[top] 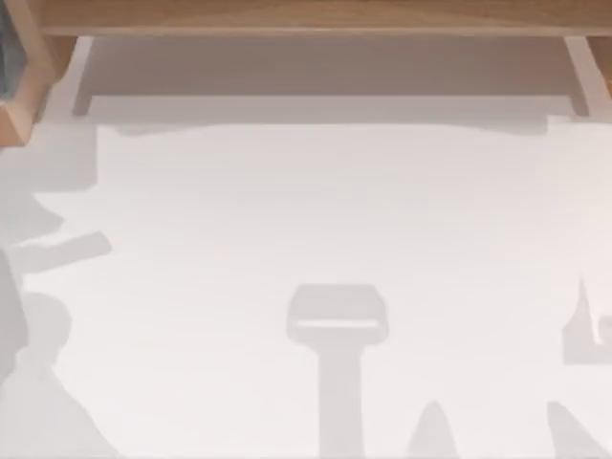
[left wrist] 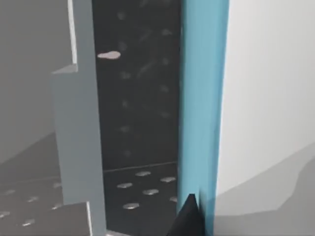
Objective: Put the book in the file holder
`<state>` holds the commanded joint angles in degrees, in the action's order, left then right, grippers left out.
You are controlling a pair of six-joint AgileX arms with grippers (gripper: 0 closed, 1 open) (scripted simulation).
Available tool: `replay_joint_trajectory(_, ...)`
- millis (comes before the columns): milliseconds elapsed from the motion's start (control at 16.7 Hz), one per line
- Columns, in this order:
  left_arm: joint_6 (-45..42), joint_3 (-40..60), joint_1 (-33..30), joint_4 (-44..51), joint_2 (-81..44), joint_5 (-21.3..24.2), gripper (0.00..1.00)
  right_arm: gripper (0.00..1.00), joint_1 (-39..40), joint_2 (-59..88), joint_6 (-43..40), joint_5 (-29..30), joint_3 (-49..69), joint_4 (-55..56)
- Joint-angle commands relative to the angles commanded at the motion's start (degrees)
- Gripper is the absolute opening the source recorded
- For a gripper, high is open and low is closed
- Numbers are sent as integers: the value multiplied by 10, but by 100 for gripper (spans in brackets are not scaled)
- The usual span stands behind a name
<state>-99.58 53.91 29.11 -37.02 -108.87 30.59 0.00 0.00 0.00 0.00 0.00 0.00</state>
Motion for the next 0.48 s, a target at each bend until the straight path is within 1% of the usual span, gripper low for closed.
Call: replay_joint_trajectory(480, 8, 60, -24, 6, -52, -20, 0, 100, 0, 0, 0, 0, 0, 0)
